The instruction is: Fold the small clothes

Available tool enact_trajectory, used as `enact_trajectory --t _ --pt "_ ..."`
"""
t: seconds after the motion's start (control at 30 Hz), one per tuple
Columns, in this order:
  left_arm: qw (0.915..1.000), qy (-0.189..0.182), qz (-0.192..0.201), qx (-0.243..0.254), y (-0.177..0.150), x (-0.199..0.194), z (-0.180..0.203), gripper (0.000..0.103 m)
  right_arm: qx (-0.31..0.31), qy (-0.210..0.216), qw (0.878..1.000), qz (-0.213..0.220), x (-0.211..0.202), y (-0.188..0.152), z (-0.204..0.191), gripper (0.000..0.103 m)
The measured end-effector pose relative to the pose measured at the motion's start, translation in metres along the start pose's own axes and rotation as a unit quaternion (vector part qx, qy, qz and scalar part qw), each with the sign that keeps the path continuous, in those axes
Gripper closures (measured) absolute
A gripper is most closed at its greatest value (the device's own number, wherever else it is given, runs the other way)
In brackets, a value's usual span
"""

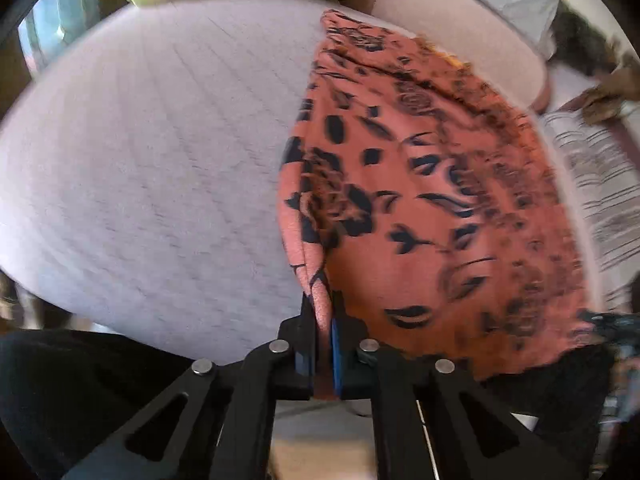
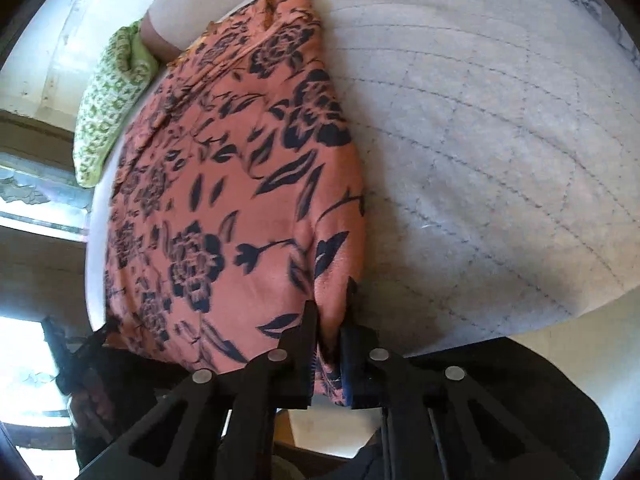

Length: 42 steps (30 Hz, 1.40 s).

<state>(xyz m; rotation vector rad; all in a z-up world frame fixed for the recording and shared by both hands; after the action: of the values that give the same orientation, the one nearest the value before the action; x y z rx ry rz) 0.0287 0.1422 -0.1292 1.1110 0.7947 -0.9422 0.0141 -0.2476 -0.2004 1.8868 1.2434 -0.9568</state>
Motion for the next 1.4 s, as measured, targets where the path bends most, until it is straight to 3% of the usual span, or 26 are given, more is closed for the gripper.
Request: enact_trajectory --t 0.1,0.27,0.43,0.57,0.6,0.67,0.7,0.73,0.77,0.8,0.87,0.93,1.07,1.13,1.23,1.33,1.4 --pt "0.9995 -0.029 0.013 0.005 0.01 -0.017 0.001 0.098 0.045 0.092 0.995 0.003 -0.01 0.001 0.0 0.095" --pt "0.9947 -0.089 0.049 0.018 0.053 -0.051 0.011 0.098 0.072 0.221 0.972 0.038 -0.037 0.022 -0.014 0.095" --pt "0.9865 -0.13 0.095 0.029 0.152 -0.068 0.027 0.098 0.056 0.298 0.949 0.092 -0.066 0.091 -0.052 0.095" --pt "0.9816 -0.142 0.128 -0.009 0.257 -0.042 0.023 0.096 0.055 0.326 0.931 0.152 -0.083 0.187 -0.073 0.095" --pt "0.9812 -0.14 0.131 -0.024 0.277 -0.031 0.017 0.089 0.059 0.322 0.93 0.167 -0.083 0.212 -0.074 0.095" --pt "0.9842 -0.115 0.126 -0.046 0.317 0.011 0.01 0.067 0.085 0.288 0.933 0.2 -0.069 0.263 -0.068 0.091" --pt "0.9899 -0.078 0.109 -0.047 0.334 0.042 0.006 0.045 0.1 0.271 0.936 0.203 -0.052 0.284 -0.064 0.082" --pt "0.9935 -0.035 0.099 -0.045 0.343 0.064 0.002 0.043 0.111 0.25 0.944 0.183 -0.022 0.309 -0.058 0.062" --pt "0.995 0.004 0.087 -0.05 0.347 0.082 -0.003 0.043 0.121 0.215 0.954 0.173 -0.005 0.318 -0.053 0.049" --pt "0.9954 0.013 0.081 -0.049 0.349 0.094 -0.011 0.043 0.131 0.159 0.964 0.167 0.014 0.321 -0.047 0.044" --pt "0.9926 0.011 0.108 -0.056 0.342 0.091 -0.026 0.043 0.117 0.148 0.966 0.178 0.023 0.308 -0.045 0.044" --pt "0.989 0.035 0.132 -0.057 0.325 0.077 -0.036 0.041 0.08 0.124 0.968 0.202 0.015 0.282 -0.052 0.044" --pt "0.9941 -0.006 0.103 -0.036 0.277 0.057 -0.031 0.041 0.041 0.097 0.977 0.183 0.006 0.234 -0.061 0.044" --pt "0.9938 -0.04 0.092 -0.047 0.244 0.051 -0.02 0.032 0.062 0.114 0.975 0.181 0.001 0.201 -0.061 0.04" --pt "0.9919 -0.072 0.084 -0.064 0.203 0.054 0.005 0.028 0.087 0.148 0.973 0.154 0.017 0.167 -0.073 0.033" --pt "0.9924 -0.038 0.07 -0.094 0.191 0.076 0.019 0.028 0.154 0.152 0.969 0.12 0.06 0.156 -0.074 0.032" --pt "0.9904 -0.024 0.064 -0.12 0.19 0.087 0.02 0.028 0.22 0.176 0.95 0.136 0.067 0.155 -0.069 0.032"
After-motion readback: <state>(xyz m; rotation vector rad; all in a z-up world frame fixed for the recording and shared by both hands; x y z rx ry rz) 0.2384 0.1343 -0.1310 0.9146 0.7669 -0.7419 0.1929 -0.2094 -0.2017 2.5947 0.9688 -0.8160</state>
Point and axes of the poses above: each gripper's, at about its wrist camera, not at the fingertips, and x roughly the way its jaws point, z to its right, y to its top, the point moved 2 cm from there along x, roughly the way its jaws point, and after that the axes turned 3 degrees about x, right-handed, at the moved point
